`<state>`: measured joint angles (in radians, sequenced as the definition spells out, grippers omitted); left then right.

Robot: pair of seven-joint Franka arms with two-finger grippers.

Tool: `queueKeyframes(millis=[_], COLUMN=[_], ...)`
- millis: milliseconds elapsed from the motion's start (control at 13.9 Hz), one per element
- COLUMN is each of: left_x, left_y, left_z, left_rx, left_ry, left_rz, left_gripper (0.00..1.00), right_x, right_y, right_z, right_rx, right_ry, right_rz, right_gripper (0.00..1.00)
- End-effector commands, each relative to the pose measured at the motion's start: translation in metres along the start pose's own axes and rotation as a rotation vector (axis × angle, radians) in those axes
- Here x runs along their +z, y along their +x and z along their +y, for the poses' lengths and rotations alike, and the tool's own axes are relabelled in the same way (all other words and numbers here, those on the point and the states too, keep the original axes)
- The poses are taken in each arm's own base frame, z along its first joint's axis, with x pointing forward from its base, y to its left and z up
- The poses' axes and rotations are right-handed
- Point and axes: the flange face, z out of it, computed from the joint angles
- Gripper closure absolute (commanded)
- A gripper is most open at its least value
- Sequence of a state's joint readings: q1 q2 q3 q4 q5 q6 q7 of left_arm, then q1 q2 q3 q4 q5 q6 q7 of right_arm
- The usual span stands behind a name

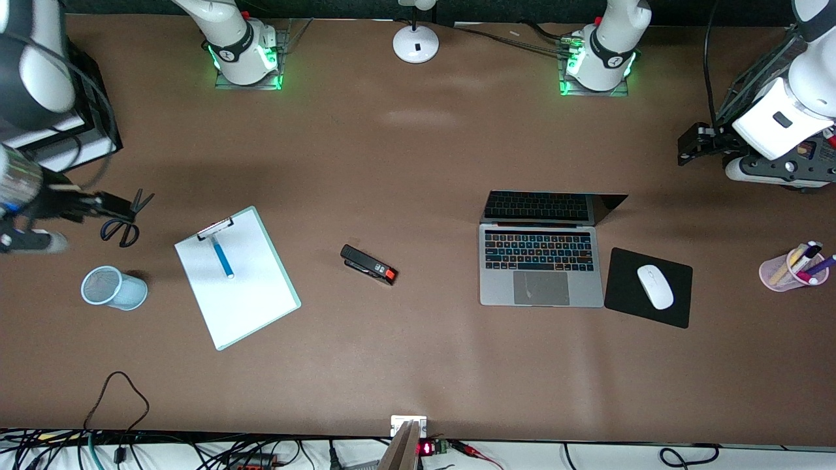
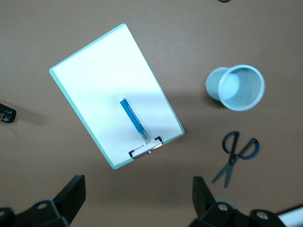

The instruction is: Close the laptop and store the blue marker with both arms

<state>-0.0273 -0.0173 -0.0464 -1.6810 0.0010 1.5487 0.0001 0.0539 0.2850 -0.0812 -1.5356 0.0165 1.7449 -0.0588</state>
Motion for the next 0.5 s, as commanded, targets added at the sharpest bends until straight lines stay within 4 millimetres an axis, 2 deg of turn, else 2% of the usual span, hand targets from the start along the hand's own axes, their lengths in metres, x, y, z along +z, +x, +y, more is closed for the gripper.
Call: queueKeyframes(millis=[0, 216, 432], left_x=[-0.011, -0.017, -0.014], left_y=[-0.008, -0.005, -0.004], left_z=[-0.001, 0.001, 0.002], left_rx=[0.017, 0.014, 0.017], left_ry=[-0.009, -0.009, -0.009], left_rz=[-0.014, -0.005, -0.017], left_gripper=[0.77, 0.94, 1.00], right_x=[0.032, 0.059, 0.080], right_y=[0.019, 0.029, 0.036], right_z=[-0.014, -0.040, -0.040], right_rx=[-0.076, -0.131, -0.136], right_ry=[-0.015, -0.028, -0.040], right_rz=[0.000, -0.013, -0.026], right_gripper=[0.00, 0.00, 0.00])
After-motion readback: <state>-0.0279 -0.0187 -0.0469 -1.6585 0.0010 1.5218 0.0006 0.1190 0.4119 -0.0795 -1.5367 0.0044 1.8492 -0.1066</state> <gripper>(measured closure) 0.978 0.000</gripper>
